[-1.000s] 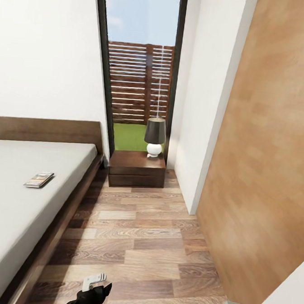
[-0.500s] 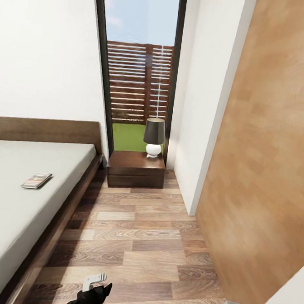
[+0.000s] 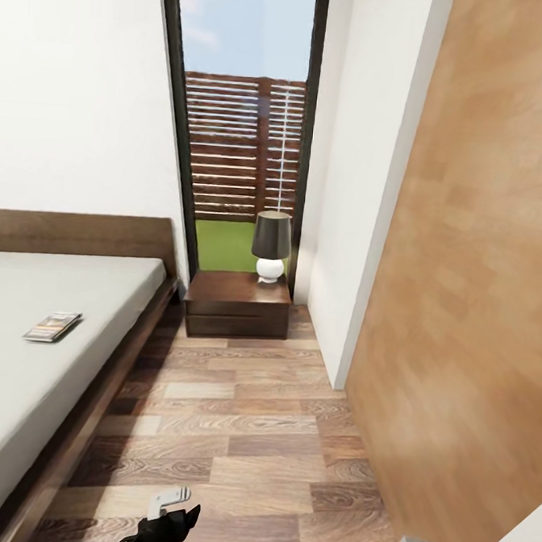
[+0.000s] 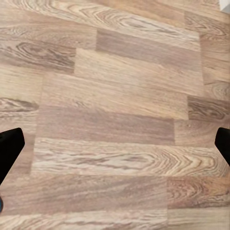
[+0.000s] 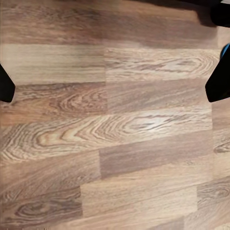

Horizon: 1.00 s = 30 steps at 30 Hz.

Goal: In the bedroom, move the book from the bed onto either nightstand, and place the two sandals side by side next to the bed.

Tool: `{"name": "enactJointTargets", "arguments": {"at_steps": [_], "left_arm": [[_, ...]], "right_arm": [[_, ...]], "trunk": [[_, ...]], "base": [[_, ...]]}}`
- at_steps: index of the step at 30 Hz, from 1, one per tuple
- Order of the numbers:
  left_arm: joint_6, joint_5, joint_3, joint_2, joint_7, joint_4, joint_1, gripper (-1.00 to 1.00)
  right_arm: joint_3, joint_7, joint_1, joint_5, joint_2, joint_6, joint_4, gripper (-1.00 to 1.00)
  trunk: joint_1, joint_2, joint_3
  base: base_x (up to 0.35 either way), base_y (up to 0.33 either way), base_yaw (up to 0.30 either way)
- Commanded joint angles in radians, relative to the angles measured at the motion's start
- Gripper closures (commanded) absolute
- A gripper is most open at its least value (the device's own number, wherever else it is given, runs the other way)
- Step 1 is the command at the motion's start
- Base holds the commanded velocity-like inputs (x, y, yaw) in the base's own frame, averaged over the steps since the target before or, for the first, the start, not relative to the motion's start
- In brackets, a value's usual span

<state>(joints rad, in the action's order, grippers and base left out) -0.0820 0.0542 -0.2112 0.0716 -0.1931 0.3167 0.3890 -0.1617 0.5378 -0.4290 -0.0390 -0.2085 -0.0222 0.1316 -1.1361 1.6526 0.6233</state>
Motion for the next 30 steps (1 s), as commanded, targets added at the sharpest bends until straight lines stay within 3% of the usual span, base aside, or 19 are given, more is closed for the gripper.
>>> {"name": "enactJointTargets", "arguments": {"at_steps": [1, 17, 30], "left_arm": [[-0.001, 0.006, -0.005, 0.0, -0.006, -0.001, 0.001, -1.0], [0.0, 0.006, -0.005, 0.0, -0.005, -0.001, 0.001, -1.0], [-0.001, 0.006, -0.005, 0.0, -0.006, -0.001, 0.001, -1.0]], "right_arm": [[-0.004, 0.004, -0.001, -0.004, 0.0, -0.002, -0.001, -1.0], [-0.004, 0.004, -0.001, -0.004, 0.0, -0.002, -0.001, -1.0], [-0.003, 0.004, -0.001, -0.004, 0.0, -0.002, -0.001, -1.0]], "trunk": [[0.0, 0.0, 0.001], [0.0, 0.0, 0.001], [0.0, 0.0, 0.001]], "base": [[0.143, -0.074, 0.0], [0.086, -0.051, 0.0], [0.245, -0.142, 0.0]]}}
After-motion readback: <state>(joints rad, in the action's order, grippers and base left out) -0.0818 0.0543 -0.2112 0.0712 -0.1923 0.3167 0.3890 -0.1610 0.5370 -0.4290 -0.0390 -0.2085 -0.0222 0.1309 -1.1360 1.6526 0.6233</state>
